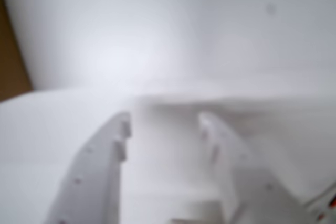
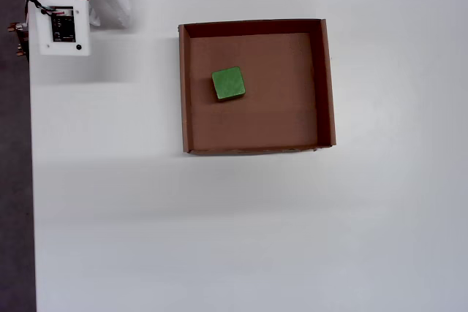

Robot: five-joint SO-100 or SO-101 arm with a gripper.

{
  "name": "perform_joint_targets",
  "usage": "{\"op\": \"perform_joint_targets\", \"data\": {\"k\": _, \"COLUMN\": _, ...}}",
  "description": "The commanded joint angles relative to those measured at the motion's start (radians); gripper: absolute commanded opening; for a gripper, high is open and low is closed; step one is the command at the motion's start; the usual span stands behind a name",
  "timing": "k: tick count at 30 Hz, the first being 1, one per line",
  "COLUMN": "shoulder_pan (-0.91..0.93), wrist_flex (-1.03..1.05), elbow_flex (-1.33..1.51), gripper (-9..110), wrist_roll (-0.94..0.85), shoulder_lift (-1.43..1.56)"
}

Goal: Grasp a green cube and put it in a box.

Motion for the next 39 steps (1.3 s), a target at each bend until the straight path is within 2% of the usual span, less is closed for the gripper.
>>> {"op": "perform_joint_targets", "data": {"k": 1, "shoulder_pan": 0.011, "wrist_flex": 0.014, "elbow_flex": -0.006, "gripper": 18, "wrist_roll": -0.009, "shoulder_lift": 0.021}}
{"op": "perform_joint_targets", "data": {"k": 16, "shoulder_pan": 0.023, "wrist_flex": 0.046, "elbow_flex": -0.005, "gripper": 19, "wrist_roll": -0.005, "shoulder_lift": 0.084}}
{"op": "perform_joint_targets", "data": {"k": 20, "shoulder_pan": 0.025, "wrist_flex": 0.04, "elbow_flex": -0.005, "gripper": 22, "wrist_roll": 0.066, "shoulder_lift": 0.084}}
{"op": "perform_joint_targets", "data": {"k": 29, "shoulder_pan": 0.035, "wrist_flex": 0.038, "elbow_flex": -0.005, "gripper": 18, "wrist_roll": 0.074, "shoulder_lift": 0.084}}
{"op": "perform_joint_targets", "data": {"k": 39, "shoulder_pan": 0.028, "wrist_flex": 0.038, "elbow_flex": -0.005, "gripper": 20, "wrist_roll": 0.074, "shoulder_lift": 0.084}}
